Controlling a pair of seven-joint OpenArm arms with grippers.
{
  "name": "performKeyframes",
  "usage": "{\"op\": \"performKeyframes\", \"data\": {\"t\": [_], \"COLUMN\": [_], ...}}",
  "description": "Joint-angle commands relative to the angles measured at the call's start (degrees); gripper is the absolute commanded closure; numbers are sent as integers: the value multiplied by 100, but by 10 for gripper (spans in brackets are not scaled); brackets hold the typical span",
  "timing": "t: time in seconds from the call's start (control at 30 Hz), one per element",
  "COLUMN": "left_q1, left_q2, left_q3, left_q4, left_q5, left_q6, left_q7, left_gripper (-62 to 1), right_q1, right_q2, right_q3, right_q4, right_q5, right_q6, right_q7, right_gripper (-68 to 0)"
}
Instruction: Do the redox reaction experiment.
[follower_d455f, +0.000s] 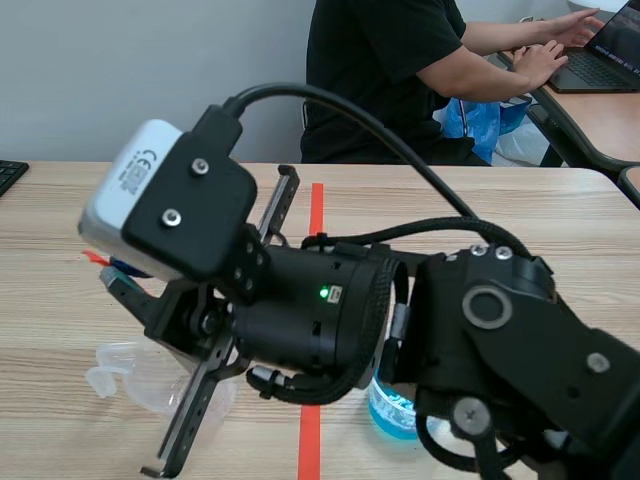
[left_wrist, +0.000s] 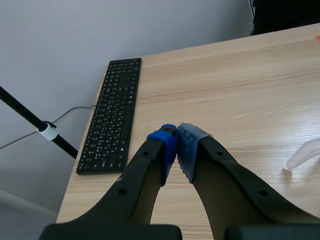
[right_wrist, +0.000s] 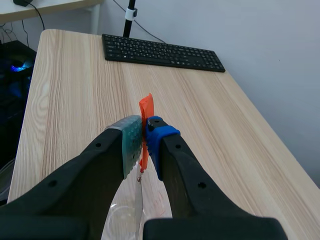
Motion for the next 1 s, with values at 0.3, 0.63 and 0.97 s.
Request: {"op": "performKeyframes", "data": {"t": [0.3,0.63,0.97], "left_q1": [4,2,-2], "left_q2": [-24,-22,-63], "left_q3": [0,0,0], "left_q4": [48,48,48], "left_q5": [-90,-129,-238], "left_q6": [-9,-9,-9], "left_q7": [-101,-101,-103], "left_gripper": [-32,-32,-32], "right_q1": [20,-11,-31], "right_q2": [164,166,428], "right_q3": [756,1303,1904], "right_q4": [822,1298,1976], "right_q5": [796,1222,1845], "right_q6": [850,1355,1355], "right_q7": [-96,-367,-1113], "right_gripper": [-15,-15,-15]}}
